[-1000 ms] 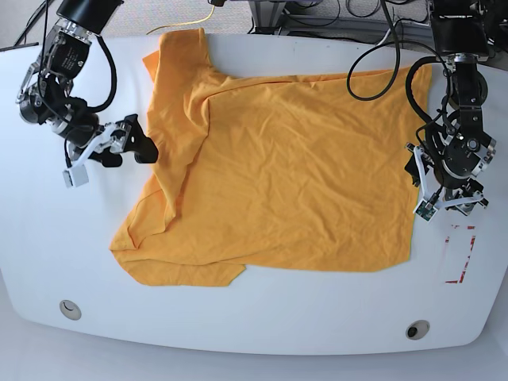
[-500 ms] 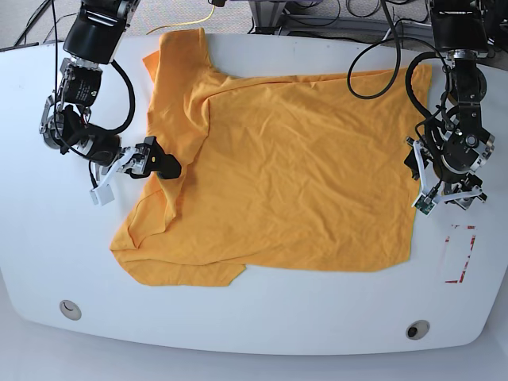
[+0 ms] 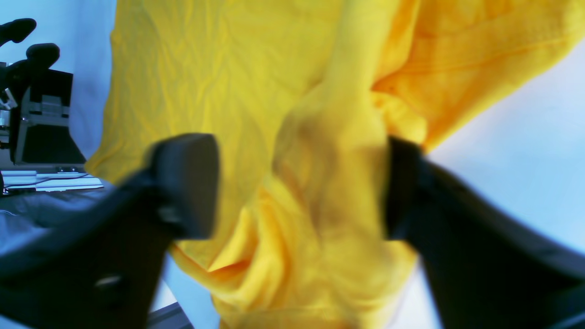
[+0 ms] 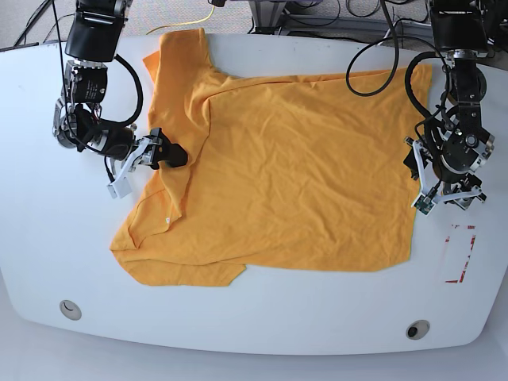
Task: Layout the t-shirt on the table in an organized manner, then fold the t-shirt properly
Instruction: 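Release the shirt and move the right gripper back onto the fabric, then grasp the shirt edge with the right gripper and pull it outward, then lower both grippers onto the shirt body and pinch the fabric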
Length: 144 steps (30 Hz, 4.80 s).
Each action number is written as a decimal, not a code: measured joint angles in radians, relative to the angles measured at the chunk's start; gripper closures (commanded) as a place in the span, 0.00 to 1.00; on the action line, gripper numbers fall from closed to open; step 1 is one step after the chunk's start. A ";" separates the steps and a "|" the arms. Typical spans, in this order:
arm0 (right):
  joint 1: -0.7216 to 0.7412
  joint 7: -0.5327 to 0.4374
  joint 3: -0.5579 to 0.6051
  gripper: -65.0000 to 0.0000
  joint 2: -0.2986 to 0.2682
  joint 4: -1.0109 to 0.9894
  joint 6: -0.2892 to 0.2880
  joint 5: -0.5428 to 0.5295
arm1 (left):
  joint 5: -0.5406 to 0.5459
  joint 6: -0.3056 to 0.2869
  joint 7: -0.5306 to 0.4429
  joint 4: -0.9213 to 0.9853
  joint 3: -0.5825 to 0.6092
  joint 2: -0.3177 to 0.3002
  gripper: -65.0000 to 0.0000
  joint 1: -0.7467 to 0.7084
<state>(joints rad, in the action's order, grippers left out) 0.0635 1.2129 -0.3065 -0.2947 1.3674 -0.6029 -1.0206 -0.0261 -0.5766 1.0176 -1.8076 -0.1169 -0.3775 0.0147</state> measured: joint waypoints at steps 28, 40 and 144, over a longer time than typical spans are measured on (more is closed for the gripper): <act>-0.294 0.000 -0.203 1.00 -0.116 0.142 0.001 -0.007 | 0.000 0.000 0.000 0.000 0.000 0.000 0.34 -0.001; -0.386 -0.001 -0.280 0.99 -0.109 0.146 0.001 -0.008 | 0.000 0.000 -0.001 -0.047 -0.001 0.000 0.34 -0.023; 0.006 -0.210 -0.015 0.93 0.101 0.027 -0.105 0.663 | 0.000 -0.121 -0.252 0.541 0.085 0.083 0.99 0.202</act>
<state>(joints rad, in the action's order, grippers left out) 0.0700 1.0027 -0.3214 -0.1940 1.3941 -0.7074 -0.3580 -0.0265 -0.6975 0.7658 -1.2667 -0.0315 -0.2947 0.2169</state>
